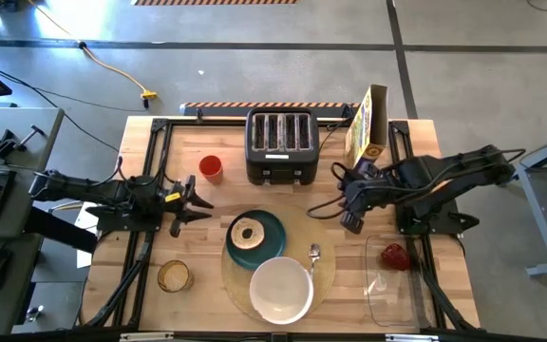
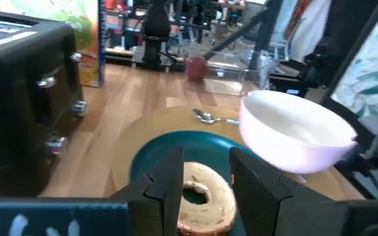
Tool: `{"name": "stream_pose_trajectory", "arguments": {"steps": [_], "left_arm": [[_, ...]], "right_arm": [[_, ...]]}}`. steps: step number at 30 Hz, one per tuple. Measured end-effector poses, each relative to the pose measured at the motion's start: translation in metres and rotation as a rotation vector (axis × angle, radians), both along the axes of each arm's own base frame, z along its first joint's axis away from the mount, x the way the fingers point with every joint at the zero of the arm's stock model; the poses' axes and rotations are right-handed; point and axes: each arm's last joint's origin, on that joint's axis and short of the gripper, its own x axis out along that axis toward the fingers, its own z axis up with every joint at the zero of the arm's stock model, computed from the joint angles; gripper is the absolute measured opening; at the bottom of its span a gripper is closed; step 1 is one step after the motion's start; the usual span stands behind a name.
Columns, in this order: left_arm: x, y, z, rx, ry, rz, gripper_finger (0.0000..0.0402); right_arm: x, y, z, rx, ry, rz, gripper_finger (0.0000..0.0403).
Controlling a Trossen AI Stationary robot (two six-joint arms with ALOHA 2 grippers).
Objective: Arrange a breakfast setting
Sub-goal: Put the red apple on the green plate
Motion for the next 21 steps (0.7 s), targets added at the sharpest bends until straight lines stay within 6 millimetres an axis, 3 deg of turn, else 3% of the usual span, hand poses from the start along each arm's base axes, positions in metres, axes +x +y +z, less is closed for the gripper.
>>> {"name": "stream_pose_trajectory", "arguments": {"steps": [4,7,21], "left_arm": [[0.0,-0.003,0.001,0.008,-0.048,-0.03,0.0113],[0.001,-0.005,-0.011,0.003,-0.095,-0.052,0.0113],[-0.001,-0.005,-0.023,0.048,0.028,-0.062,0.0113]], "right_arm": [[-0.003,0.004,0.001,0.0,-0.004,0.019,0.0122],[-0.004,0.007,0.001,-0.003,-0.011,0.008,0.0122],[-0.006,0.011,0.001,0.016,-0.001,0.013,0.0122]]}}
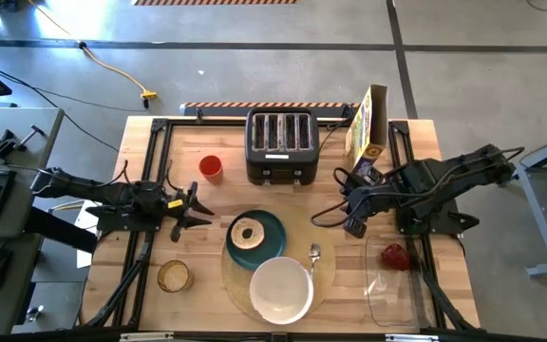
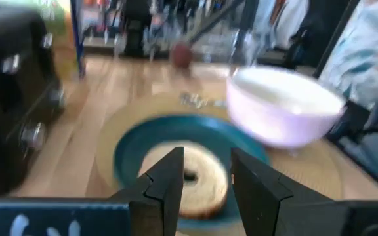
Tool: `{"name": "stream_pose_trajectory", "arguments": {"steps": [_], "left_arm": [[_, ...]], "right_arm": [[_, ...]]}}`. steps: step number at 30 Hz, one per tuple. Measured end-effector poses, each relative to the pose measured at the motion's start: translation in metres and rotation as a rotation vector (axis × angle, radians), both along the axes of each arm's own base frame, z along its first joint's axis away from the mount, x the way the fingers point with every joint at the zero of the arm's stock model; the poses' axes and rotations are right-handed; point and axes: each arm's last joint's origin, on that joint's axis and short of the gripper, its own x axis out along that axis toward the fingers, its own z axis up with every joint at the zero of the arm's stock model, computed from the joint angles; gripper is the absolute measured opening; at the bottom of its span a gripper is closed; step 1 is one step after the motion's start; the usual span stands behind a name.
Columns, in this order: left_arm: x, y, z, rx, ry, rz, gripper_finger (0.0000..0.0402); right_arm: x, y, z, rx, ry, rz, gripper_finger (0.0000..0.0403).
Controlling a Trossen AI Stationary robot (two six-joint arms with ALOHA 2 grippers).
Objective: Arrange a breakfast setting
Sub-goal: Put the red apple on the green plate
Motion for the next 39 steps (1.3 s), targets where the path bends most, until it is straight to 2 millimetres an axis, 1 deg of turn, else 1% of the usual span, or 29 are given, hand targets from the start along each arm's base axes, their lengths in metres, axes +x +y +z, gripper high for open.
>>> {"name": "stream_pose_trajectory", "arguments": {"steps": [2,5,14,21,26,39], "left_arm": [[-0.001,0.001,-0.005,-0.032,0.057,0.034,0.0113],[-0.001,0.002,-0.005,-0.078,0.068,0.088,0.0113],[0.0,0.002,-0.005,-0.081,0.068,0.091,0.0113],[0.0,0.002,-0.005,-0.083,0.068,0.091,0.0113],[0.0,0.002,-0.005,-0.083,0.068,0.091,0.0113],[0.0,0.002,-0.005,-0.083,0.068,0.09,0.0113]], "right_arm": [[-0.001,0.0,-0.001,0.005,0.02,0.005,0.0122],[-0.004,-0.001,-0.002,-0.005,0.046,0.004,0.0122],[-0.009,-0.003,-0.004,-0.018,0.106,0.0,0.0122],[-0.021,-0.003,-0.008,-0.01,0.223,-0.053,0.0122],[-0.032,0.004,-0.008,-0.021,0.279,-0.056,0.0122],[-0.058,0.036,-0.002,0.084,0.199,-0.136,0.0122]]}}
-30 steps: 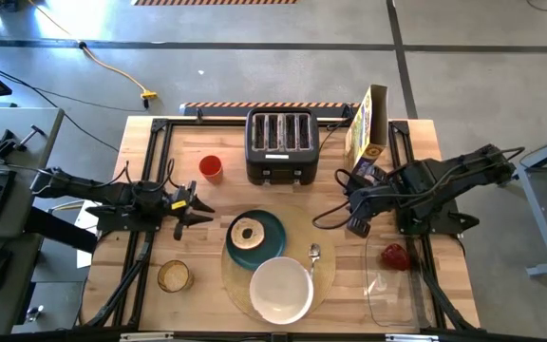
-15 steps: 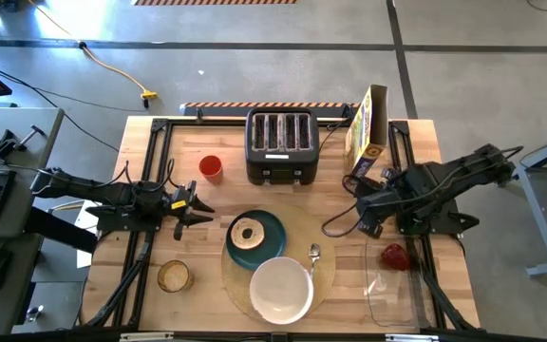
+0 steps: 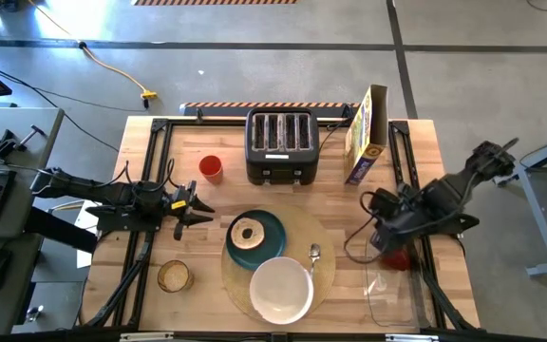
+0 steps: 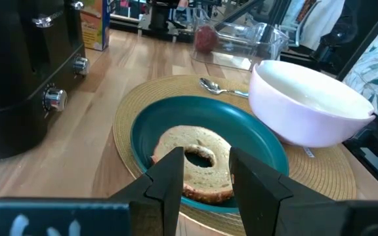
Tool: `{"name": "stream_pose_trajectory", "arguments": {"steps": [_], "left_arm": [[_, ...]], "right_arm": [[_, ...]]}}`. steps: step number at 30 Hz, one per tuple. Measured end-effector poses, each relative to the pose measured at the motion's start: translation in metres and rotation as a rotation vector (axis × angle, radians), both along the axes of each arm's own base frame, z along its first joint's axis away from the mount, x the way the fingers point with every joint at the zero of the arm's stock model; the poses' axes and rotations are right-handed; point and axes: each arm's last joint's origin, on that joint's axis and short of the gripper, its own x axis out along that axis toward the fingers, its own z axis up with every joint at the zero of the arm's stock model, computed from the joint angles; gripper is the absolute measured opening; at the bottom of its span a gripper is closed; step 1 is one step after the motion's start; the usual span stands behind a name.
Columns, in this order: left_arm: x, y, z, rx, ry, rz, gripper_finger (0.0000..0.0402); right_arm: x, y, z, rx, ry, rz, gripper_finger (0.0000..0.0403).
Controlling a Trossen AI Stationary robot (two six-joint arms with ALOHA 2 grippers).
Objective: Arrange a breakfast setting
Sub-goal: Put the red apple on the green plate
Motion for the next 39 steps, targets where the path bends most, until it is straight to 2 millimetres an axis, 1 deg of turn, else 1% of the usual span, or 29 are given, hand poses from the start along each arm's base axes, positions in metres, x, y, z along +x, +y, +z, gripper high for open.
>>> {"name": "stream_pose_trajectory", "arguments": {"steps": [7,20,23,27,35,39], "left_arm": [[0.0,0.0,0.0,0.0,0.0,0.0,0.0112],[0.0,0.0,0.0,0.0,-0.001,0.0,0.0113],[0.0,0.0,0.0,0.0,-0.001,0.0,0.0113],[0.0,0.0,0.0,0.0,-0.001,0.0,0.0113],[0.0,0.0,0.0,0.0,-0.001,0.0,0.0113],[0.0,0.0,0.0,0.0,-0.001,0.0,0.0113]], "right_arm": [[-0.014,0.019,0.0,0.048,-0.011,-0.028,0.0122],[-0.041,0.047,-0.027,0.057,0.055,-0.051,0.0122],[-0.046,0.051,-0.031,0.075,0.072,-0.073,0.0129],[-0.052,0.054,-0.041,0.07,0.103,-0.112,0.0159],[-0.061,0.061,-0.071,0.043,0.119,-0.15,0.0254],[-0.063,0.063,-0.086,0.044,0.118,-0.177,0.0293]]}}
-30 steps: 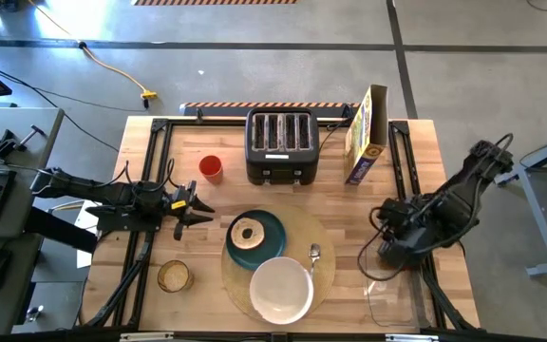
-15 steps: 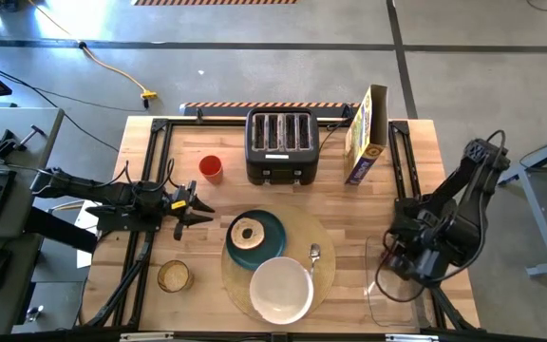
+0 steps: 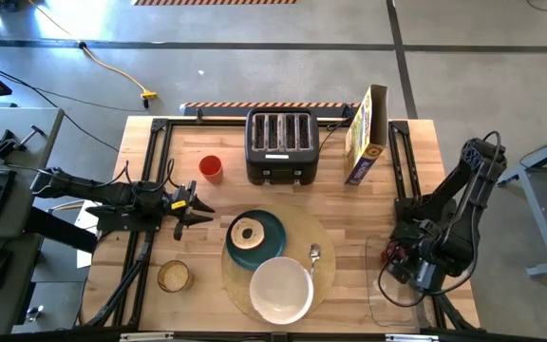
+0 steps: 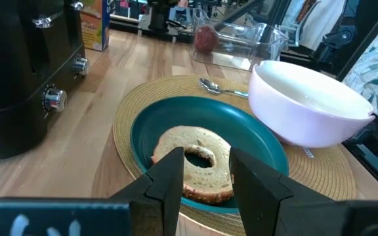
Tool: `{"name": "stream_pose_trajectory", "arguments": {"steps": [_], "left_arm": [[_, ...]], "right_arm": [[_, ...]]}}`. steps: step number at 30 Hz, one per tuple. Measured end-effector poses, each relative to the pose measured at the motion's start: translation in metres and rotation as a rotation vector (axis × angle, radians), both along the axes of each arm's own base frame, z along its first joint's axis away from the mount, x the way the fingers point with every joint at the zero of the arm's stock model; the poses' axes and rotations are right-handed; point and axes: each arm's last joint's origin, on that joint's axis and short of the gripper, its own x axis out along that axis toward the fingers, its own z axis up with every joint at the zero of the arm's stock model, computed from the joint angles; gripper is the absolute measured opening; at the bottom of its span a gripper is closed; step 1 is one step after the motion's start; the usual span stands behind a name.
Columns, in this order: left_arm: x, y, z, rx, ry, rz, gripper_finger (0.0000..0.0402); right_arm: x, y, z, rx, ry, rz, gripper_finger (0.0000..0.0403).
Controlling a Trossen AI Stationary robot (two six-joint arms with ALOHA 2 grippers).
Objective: Arrange a breakfast setting
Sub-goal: Put the red apple on the green plate
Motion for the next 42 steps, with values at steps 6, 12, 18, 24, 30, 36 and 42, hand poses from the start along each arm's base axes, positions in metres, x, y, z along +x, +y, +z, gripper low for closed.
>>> {"name": "stream_pose_trajectory", "arguments": {"steps": [6,12,18,24,30,36,42], "left_arm": [[0.0,0.0,0.0,0.0,0.0,0.0,0.0113],[0.0,0.0,0.0,0.0,0.0,0.0,0.0113],[0.0,0.0,0.0,0.0,0.0,0.0,0.0113],[0.0,0.0,0.0,0.0,0.0,0.0,0.0113],[0.0,0.0,0.0,0.0,0.0,0.0,0.0113],[0.0,0.0,0.0,0.0,0.0,0.0,0.0113],[0.0,0.0,0.0,0.0,0.0,0.0,0.0113]], "right_arm": [[-0.005,0.004,-0.026,0.029,0.009,-0.037,0.0333],[-0.011,0.007,-0.048,0.058,0.015,-0.08,0.0374],[-0.018,0.007,-0.058,0.05,0.019,-0.112,0.0397],[-0.02,0.005,-0.072,0.063,0.03,-0.123,0.0399],[-0.021,0.001,-0.091,0.074,0.021,-0.141,0.0399],[-0.021,-0.001,-0.097,0.072,0.016,-0.146,0.0399],[-0.017,-0.003,-0.097,0.071,0.028,-0.16,0.0398]]}}
